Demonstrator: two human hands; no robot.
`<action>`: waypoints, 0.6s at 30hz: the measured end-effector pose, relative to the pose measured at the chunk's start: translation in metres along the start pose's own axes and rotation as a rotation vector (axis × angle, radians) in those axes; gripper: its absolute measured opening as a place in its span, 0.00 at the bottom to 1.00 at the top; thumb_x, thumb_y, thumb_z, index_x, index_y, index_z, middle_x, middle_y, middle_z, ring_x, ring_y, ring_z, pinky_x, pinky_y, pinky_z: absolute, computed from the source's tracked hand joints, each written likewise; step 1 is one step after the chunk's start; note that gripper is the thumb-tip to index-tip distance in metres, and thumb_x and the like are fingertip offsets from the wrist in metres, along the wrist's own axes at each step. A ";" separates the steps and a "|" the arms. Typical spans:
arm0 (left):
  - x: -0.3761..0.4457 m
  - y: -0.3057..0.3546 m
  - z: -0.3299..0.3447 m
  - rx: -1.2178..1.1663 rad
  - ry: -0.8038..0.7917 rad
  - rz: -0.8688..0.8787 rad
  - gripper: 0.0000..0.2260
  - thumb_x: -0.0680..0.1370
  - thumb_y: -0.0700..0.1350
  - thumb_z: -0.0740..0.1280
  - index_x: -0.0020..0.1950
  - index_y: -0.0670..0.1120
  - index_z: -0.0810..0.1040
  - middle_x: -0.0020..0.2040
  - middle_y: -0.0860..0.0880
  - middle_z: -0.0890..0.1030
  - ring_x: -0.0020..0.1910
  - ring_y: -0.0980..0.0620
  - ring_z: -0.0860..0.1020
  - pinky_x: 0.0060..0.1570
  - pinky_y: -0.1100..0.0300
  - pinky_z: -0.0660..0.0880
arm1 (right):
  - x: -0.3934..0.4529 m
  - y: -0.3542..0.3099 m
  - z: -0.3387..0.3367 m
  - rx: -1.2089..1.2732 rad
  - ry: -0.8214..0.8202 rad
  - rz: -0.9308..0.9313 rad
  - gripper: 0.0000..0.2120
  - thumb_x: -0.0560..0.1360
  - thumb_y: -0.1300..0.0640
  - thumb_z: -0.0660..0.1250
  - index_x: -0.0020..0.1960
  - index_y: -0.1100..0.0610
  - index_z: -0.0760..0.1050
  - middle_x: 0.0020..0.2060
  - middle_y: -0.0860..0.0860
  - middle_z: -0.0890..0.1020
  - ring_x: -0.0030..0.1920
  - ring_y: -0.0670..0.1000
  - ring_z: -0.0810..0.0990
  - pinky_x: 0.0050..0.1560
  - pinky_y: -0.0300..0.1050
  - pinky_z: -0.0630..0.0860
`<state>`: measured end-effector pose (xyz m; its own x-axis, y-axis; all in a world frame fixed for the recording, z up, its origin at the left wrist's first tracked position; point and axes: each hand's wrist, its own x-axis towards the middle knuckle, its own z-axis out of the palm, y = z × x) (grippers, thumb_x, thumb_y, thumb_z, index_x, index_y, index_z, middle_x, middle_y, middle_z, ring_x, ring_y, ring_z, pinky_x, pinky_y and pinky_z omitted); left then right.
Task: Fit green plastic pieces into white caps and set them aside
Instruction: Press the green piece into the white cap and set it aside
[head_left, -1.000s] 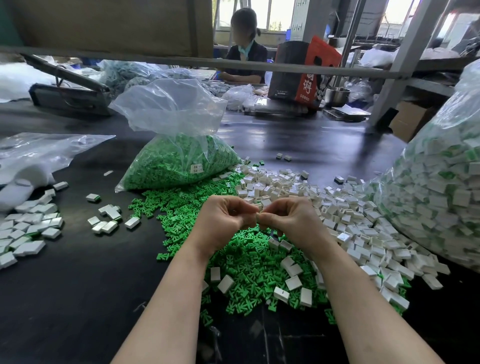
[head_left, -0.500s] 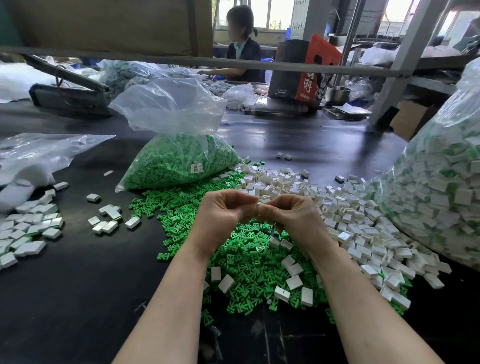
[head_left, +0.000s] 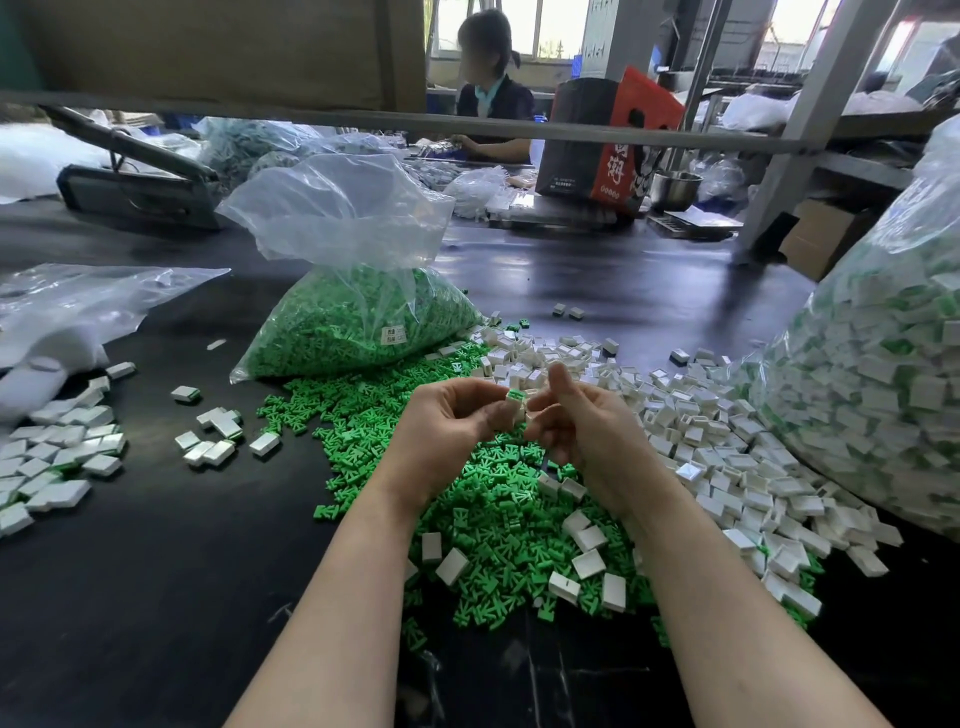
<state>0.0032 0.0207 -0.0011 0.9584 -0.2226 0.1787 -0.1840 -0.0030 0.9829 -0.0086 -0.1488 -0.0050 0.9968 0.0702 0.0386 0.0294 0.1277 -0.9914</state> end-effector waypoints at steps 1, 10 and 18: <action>0.000 0.000 0.000 0.002 0.017 0.009 0.05 0.73 0.39 0.73 0.43 0.48 0.83 0.37 0.52 0.85 0.37 0.58 0.82 0.39 0.66 0.78 | 0.000 0.000 -0.001 -0.008 0.002 0.020 0.24 0.74 0.39 0.62 0.44 0.62 0.76 0.31 0.54 0.81 0.28 0.48 0.75 0.27 0.37 0.70; 0.000 0.003 0.004 0.138 0.058 0.057 0.06 0.72 0.39 0.75 0.45 0.48 0.83 0.40 0.45 0.79 0.36 0.56 0.76 0.38 0.69 0.75 | 0.001 0.001 0.004 -0.104 -0.141 0.124 0.28 0.74 0.35 0.60 0.46 0.60 0.80 0.33 0.56 0.82 0.27 0.47 0.73 0.23 0.36 0.66; 0.001 0.003 0.010 0.057 0.061 -0.002 0.02 0.75 0.38 0.72 0.44 0.44 0.82 0.44 0.33 0.82 0.40 0.44 0.80 0.49 0.50 0.79 | 0.003 0.003 0.006 -0.007 -0.173 0.088 0.21 0.77 0.45 0.62 0.49 0.64 0.77 0.33 0.56 0.82 0.31 0.50 0.74 0.28 0.37 0.67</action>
<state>0.0010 0.0105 0.0020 0.9700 -0.1628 0.1805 -0.1922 -0.0589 0.9796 -0.0060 -0.1426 -0.0073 0.9678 0.2503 -0.0275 -0.0558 0.1068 -0.9927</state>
